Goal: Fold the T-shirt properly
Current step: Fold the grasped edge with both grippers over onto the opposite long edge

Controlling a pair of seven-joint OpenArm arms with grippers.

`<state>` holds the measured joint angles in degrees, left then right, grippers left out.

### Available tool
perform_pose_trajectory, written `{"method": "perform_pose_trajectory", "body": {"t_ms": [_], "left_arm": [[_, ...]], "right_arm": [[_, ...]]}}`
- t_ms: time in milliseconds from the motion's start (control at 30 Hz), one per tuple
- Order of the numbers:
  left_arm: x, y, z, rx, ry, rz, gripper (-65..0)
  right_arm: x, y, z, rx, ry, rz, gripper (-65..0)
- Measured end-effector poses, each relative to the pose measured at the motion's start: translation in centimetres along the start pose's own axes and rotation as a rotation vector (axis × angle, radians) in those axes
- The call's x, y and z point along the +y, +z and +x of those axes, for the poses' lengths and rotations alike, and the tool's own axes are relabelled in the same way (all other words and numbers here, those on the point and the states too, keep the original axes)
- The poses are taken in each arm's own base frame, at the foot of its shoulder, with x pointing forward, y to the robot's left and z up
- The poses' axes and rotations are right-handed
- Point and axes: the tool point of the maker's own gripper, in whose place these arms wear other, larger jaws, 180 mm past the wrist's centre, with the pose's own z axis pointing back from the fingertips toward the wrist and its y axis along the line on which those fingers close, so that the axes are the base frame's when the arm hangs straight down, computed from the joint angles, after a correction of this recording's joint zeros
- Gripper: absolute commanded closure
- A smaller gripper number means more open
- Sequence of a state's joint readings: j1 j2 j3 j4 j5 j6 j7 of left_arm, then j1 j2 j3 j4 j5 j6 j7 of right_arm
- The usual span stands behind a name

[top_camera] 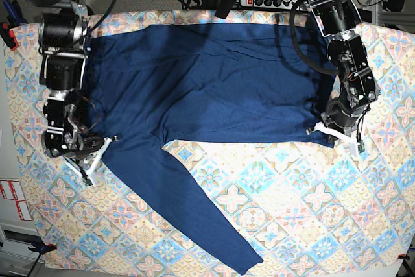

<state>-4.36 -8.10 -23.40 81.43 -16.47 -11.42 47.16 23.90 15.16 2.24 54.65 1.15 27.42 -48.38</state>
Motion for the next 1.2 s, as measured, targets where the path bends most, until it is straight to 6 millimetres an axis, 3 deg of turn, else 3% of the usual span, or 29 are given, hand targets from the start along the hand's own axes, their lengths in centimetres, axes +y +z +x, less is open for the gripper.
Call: {"method": "perform_pose_trajectory", "body": {"t_ms": [100, 233, 467, 700, 1200], "left_arm": [[-0.2, 0.6, 0.8, -0.027, -0.013, -0.002, 0.0], [-0.3, 1.6, 1.7, -0.065, -0.034, 0.001, 0.0], [0.2, 3.1, 0.5, -0.064, -0.064, 0.014, 0.0], [0.3, 4.8, 0.1, -0.08, -0.096, 0.021, 0.0], [0.4, 8.1, -0.5, -0.106, -0.16, 0.032, 0.0]], "right_arm": [[0.4, 1.2, -1.7, 0.029, 0.035, 0.014, -0.2], [1.4, 2.3, -2.4, 0.011, 0.079, 0.035, -0.2], [2.1, 4.6, -4.0, -0.011, 0.15, -0.011, -0.2], [2.9, 7.3, -4.1, -0.054, 0.209, -0.05, -0.2], [4.9, 10.0, -7.3, -0.045, 0.274, -0.058, -0.1]]}}
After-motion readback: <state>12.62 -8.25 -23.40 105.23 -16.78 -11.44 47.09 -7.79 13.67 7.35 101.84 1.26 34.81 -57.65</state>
